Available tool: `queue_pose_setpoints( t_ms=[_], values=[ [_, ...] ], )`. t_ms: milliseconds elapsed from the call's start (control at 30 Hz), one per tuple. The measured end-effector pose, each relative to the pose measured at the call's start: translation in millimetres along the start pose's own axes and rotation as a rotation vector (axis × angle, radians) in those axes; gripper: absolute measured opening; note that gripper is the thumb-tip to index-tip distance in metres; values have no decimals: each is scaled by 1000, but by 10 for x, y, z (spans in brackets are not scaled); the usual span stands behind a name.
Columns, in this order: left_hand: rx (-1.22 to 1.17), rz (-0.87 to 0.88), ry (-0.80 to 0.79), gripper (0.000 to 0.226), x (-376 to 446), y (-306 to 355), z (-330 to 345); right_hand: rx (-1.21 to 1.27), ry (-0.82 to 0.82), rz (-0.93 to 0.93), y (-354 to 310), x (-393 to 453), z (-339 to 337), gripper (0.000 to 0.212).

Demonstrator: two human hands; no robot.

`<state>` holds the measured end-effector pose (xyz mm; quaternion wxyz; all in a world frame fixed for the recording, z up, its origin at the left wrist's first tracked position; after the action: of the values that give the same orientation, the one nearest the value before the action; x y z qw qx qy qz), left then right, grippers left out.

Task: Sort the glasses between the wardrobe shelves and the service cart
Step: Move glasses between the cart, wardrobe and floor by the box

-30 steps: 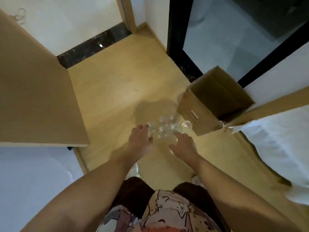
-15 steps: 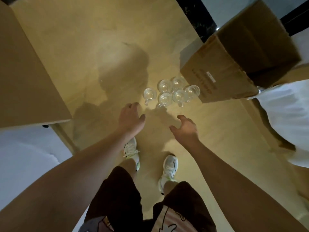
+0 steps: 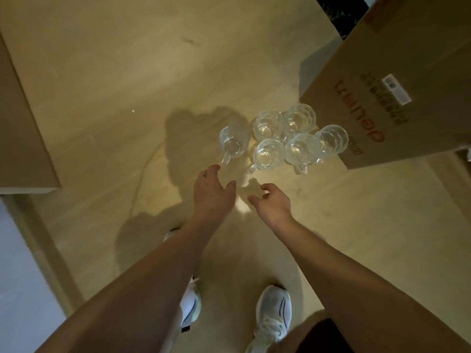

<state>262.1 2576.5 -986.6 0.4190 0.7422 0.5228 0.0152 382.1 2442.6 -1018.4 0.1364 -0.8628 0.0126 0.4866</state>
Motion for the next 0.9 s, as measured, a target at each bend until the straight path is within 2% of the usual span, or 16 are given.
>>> queue_pose_setpoints(
  t_ms=[100,267,333,433,467,567,667,900],
  values=[
    [-55,-81,43,64,289,-358,330,206,-24,73,37,482,276,57],
    [-193,-229,68,77,734,-701,618,730,-200,148,-14,968,641,52],
    [-279,-271,59,78,904,-759,656,864,-261,200,-76,1091,722,42],
    [-306,-230,6,72,1067,-764,713,1033,-392,259,-184,1240,777,15],
    [-331,-232,-4,69,1092,-762,741,1085,-447,270,-218,1267,781,13],
    [-440,-253,-53,45,1129,-698,889,1183,-563,309,-253,1338,818,22],
    [-467,-261,-55,22,1167,-626,984,1204,-597,304,-264,1400,869,23],
    [-577,-399,-89,11,1298,-675,1059,1091,-523,275,-300,1576,943,19]
  ],
)
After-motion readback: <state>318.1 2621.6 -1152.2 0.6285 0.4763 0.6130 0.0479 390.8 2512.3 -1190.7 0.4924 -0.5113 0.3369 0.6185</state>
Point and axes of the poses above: each hand's wrist, its own x-axis towards the middle knuckle, its own z-axis out of the palm, y = z × x, the point moved 7 cm from there along x, towards the middle knuckle, and after that the axes turned 11 degrees about z, right-handed, at the moved point
